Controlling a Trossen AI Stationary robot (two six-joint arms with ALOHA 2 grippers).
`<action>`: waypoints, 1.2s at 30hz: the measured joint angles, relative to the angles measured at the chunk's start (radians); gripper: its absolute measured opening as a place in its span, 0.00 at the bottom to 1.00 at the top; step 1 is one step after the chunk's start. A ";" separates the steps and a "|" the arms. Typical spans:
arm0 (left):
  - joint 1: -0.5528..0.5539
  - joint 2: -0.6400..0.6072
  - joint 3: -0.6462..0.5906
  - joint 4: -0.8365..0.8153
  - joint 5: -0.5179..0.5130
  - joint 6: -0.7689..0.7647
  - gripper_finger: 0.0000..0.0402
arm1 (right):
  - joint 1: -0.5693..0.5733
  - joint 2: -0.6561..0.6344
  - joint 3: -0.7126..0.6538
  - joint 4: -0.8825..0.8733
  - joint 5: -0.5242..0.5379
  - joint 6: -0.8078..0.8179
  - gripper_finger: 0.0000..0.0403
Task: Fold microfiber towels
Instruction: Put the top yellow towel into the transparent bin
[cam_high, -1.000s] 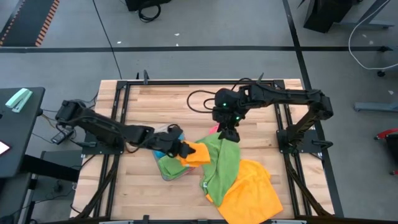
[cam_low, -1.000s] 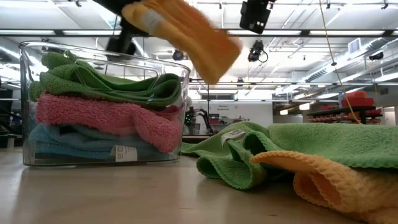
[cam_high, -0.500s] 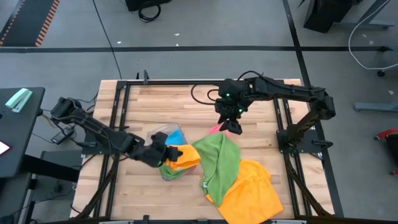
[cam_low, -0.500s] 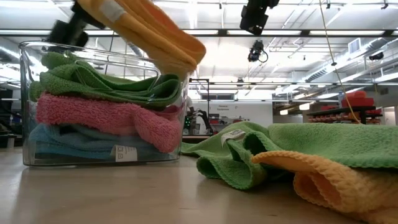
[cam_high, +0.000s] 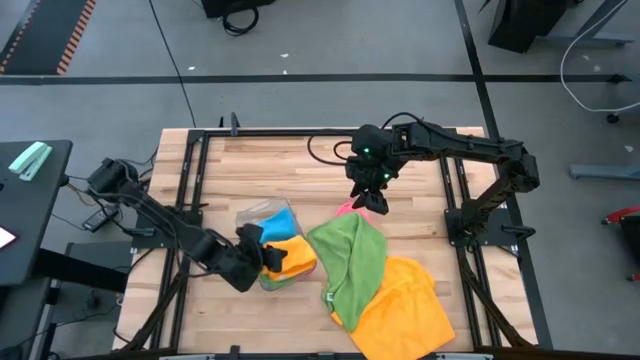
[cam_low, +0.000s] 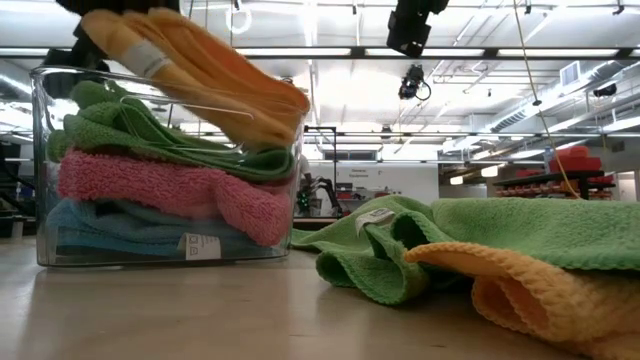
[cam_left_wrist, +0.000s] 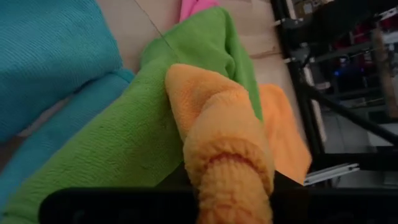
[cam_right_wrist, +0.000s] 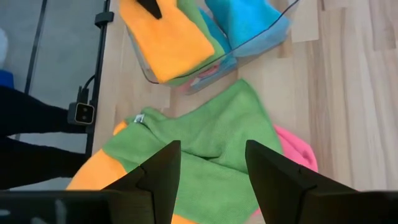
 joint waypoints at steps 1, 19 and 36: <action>0.000 0.008 0.000 0.000 0.000 0.006 0.09 | 0.000 0.000 0.000 0.000 0.000 0.003 0.47; -0.017 0.028 0.021 -0.078 0.073 0.151 0.52 | 0.035 0.000 0.000 0.000 -0.004 0.027 0.47; -0.037 0.028 0.243 -0.499 0.070 0.317 0.53 | 0.039 0.000 0.000 0.012 -0.004 0.050 0.47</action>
